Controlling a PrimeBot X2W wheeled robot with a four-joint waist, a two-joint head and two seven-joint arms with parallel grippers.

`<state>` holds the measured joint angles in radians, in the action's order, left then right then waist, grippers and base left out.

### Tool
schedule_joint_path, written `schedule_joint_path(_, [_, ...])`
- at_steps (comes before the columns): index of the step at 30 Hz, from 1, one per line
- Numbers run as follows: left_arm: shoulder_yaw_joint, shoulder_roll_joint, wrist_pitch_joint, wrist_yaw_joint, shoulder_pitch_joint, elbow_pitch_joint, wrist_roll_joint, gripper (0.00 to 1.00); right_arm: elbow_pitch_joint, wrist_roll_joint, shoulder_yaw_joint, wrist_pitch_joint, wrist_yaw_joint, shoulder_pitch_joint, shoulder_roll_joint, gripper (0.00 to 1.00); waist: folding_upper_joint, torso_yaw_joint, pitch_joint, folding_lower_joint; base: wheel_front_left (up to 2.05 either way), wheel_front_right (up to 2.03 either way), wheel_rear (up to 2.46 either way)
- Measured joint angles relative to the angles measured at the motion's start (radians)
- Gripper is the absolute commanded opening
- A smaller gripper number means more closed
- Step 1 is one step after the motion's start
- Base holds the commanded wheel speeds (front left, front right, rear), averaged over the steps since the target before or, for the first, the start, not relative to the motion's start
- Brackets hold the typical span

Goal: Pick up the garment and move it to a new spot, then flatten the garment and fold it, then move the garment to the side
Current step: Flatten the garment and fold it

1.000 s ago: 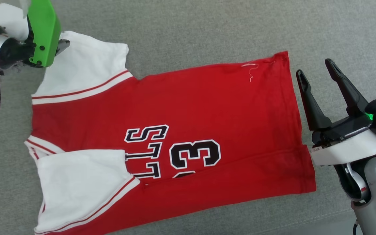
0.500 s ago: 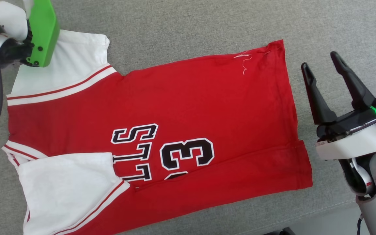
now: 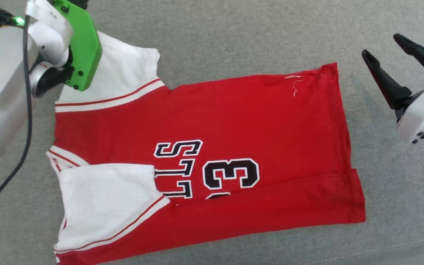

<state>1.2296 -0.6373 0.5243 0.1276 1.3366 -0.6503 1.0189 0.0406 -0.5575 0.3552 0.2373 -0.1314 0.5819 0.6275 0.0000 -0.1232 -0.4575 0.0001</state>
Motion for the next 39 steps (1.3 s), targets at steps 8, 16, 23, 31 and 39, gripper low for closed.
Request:
schedule_joint_path(8, [0.02, 0.031, -0.08, 0.0, 0.001, 0.059, -0.015, 0.0, -0.077, -0.181, 0.226, 0.41, 0.0, 0.2, 0.128, 1.0, 0.0, 0.069, 0.033, 0.0, 0.0, 0.0, 0.0])
schedule_joint_path(16, [0.03, 0.045, -0.12, 0.0, 0.024, 0.087, -0.02, 0.0, -0.206, -0.23, 0.343, 0.573, 0.0, 0.341, 0.12, 1.0, 0.0, 0.116, 0.015, 0.0, 0.0, 0.0, 0.0])
schedule_joint_path(23, [0.035, 0.056, -0.147, 0.0, 0.049, 0.105, -0.034, 0.0, -0.325, -0.226, 0.432, 0.575, 0.0, 0.371, 0.095, 1.0, 0.0, 0.144, -0.026, 0.0, 0.0, 0.0, 0.0])
schedule_joint_path(31, [0.041, 0.057, -0.164, 0.0, 0.058, 0.098, -0.034, 0.0, -0.377, -0.251, 0.52, 0.518, 0.001, 0.412, 0.103, 1.0, 0.0, 0.16, -0.06, -0.0001, 0.0, 0.0, 0.0])
schedule_joint_path(39, [0.045, 0.053, -0.191, 0.0, 0.057, 0.08, -0.034, 0.0, -0.393, -0.303, 0.568, 0.389, 0.001, 0.43, 0.095, 0.0, 0.0, 0.155, -0.04, -0.0001, 0.0, 0.0, 0.0])
